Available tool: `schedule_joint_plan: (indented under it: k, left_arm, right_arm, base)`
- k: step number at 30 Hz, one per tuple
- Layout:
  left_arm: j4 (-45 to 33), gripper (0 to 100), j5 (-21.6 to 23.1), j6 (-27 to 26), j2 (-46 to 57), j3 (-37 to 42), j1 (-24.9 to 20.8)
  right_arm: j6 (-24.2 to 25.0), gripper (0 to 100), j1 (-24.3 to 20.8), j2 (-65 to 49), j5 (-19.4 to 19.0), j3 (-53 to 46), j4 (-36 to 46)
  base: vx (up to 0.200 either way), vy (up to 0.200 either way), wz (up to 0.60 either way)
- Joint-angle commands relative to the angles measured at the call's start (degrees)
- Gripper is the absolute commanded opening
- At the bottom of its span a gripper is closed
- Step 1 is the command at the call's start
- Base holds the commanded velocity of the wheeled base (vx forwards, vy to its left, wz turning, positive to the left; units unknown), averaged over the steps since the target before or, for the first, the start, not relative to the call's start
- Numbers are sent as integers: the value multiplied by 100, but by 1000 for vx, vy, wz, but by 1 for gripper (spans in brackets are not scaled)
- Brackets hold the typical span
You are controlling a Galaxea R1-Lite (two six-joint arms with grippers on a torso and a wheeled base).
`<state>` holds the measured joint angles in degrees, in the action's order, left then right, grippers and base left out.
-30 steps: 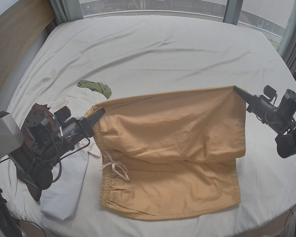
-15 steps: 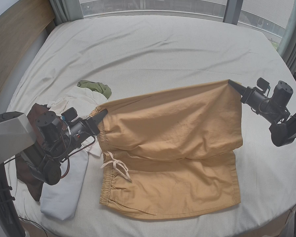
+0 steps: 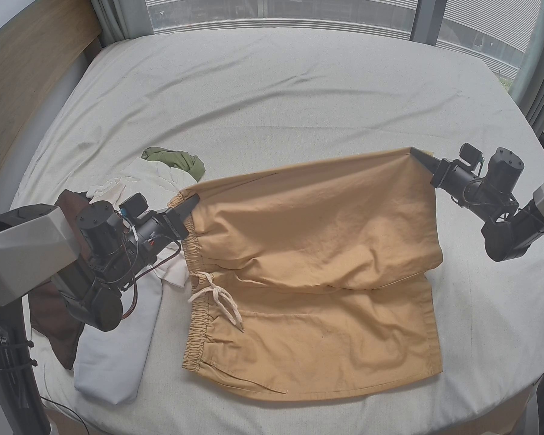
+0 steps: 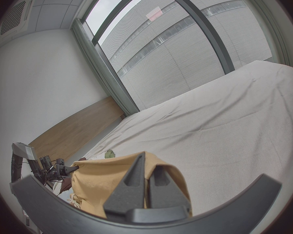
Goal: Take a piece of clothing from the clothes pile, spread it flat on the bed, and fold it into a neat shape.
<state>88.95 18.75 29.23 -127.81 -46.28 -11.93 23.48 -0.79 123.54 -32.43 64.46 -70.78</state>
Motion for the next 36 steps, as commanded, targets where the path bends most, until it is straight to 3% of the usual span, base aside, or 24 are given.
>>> schedule_joint_plan:
  k: [1,20,21,22,31,36]
  left_arm:
    - [25,0,-3,3,-157,-57,-2]
    - [25,0,-82,-5,-517,-426,7]
    - [25,100,-82,-5,-517,-426,7]
    - [25,100,-82,-5,-508,-435,16]
    - [25,100,-223,12,-631,-461,77]
    - [25,100,-337,65,-456,-110,77]
  right_arm:
    - [-1,0,-35,223,0,207,64]
    - [-1,0,-61,786,17,796,91]
    - [-1,0,-61,803,17,822,91]
    - [-1,100,-61,830,17,849,91]
    - [-54,100,-123,1058,123,1007,82]
    - [-221,100,-53,584,123,295,82]
  base:
    - [0,0,0]
    - [0,0,0]
    - [0,0,0]
    - [0,0,0]
    - [0,0,0]
    - [0,0,0]
